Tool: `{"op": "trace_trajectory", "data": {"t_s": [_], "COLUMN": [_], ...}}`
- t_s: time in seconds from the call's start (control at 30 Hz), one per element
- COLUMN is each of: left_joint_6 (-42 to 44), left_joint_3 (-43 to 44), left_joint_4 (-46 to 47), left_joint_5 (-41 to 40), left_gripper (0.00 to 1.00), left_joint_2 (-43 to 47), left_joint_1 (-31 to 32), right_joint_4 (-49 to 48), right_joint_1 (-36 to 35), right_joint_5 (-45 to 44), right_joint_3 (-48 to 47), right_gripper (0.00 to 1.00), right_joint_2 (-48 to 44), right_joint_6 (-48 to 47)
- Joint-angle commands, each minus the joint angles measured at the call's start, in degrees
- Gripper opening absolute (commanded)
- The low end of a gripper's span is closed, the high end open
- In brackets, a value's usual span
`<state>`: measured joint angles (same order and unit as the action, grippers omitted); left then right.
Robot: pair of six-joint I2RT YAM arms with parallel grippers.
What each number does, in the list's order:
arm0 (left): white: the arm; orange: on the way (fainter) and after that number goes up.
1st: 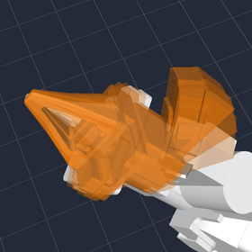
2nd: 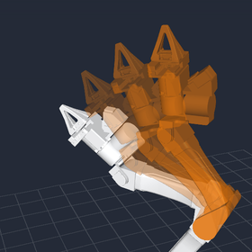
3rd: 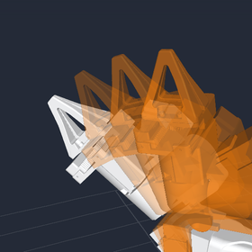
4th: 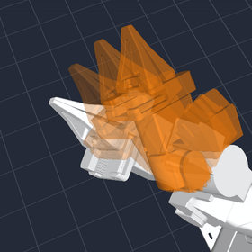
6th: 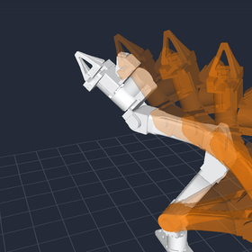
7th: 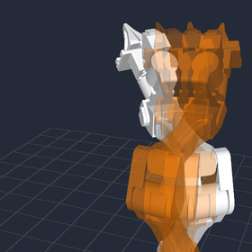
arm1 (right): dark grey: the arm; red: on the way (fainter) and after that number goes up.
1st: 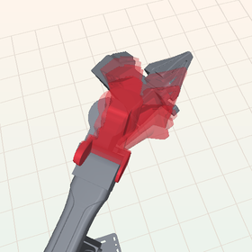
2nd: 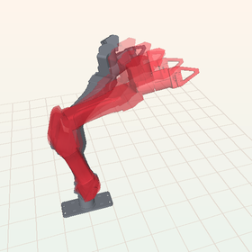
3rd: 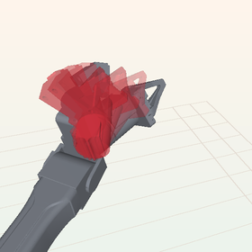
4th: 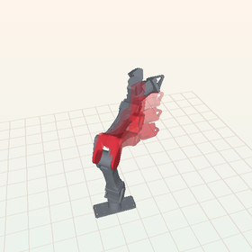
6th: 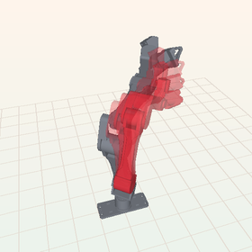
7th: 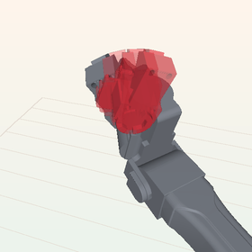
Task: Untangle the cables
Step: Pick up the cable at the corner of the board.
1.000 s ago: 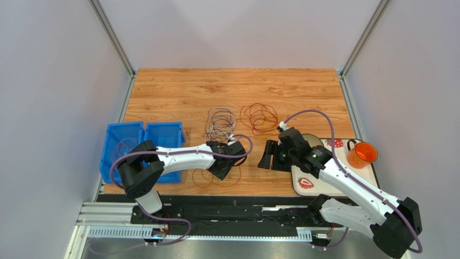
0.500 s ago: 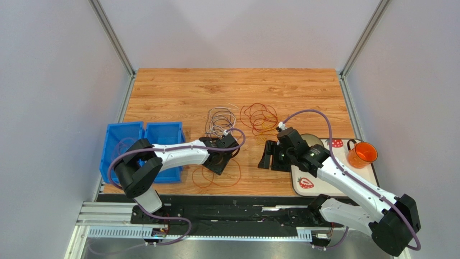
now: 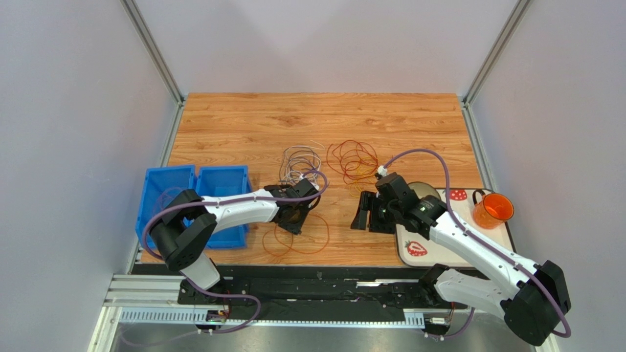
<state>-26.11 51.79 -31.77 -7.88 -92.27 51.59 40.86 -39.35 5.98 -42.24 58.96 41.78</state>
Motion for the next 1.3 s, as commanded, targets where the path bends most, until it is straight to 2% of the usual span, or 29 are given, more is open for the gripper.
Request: {"op": "trace_trajectory", "data": {"t_s": [0.0,0.07,0.1,0.3,0.73,1.03,1.27], "left_joint_6": [-1.3,-1.6,-1.8,-2.6,-2.9,-2.6,-1.7], "left_joint_3": [-1.4,-1.3,-1.2,0.2,13.8,24.1,28.3], "left_joint_4": [3.1,3.1,3.1,1.7,-17.3,-30.1,-36.0], "left_joint_5": [2.1,2.3,2.4,3.6,-1.3,-10.0,-15.1], "left_gripper": [0.24,0.13,0.0,0.0,0.0,0.0,0.0], "left_joint_2": [-2.3,-2.7,-2.7,-0.7,19.5,29.3,34.2], "left_joint_1": [-0.1,-0.1,-0.1,-0.1,-0.1,-1.3,-6.7], "right_joint_4": [-0.7,-0.7,-0.6,-0.6,-0.7,-1.4,-1.6], "right_joint_1": [-0.3,-0.3,-0.4,-0.3,-0.3,-0.2,-0.3], "right_joint_5": [-1.2,-1.2,-1.2,-1.2,-1.2,-0.4,0.0], "right_joint_3": [-2.2,-2.1,-2.1,-2.1,-1.6,-1.4,-1.6], "right_gripper": [0.64,0.63,0.63,0.63,0.63,0.63,0.63], "right_joint_2": [0.0,-0.1,-0.1,-0.4,-2.5,-3.4,-3.9], "right_joint_6": [0.1,0.2,0.3,0.4,0.7,0.7,0.7]}}
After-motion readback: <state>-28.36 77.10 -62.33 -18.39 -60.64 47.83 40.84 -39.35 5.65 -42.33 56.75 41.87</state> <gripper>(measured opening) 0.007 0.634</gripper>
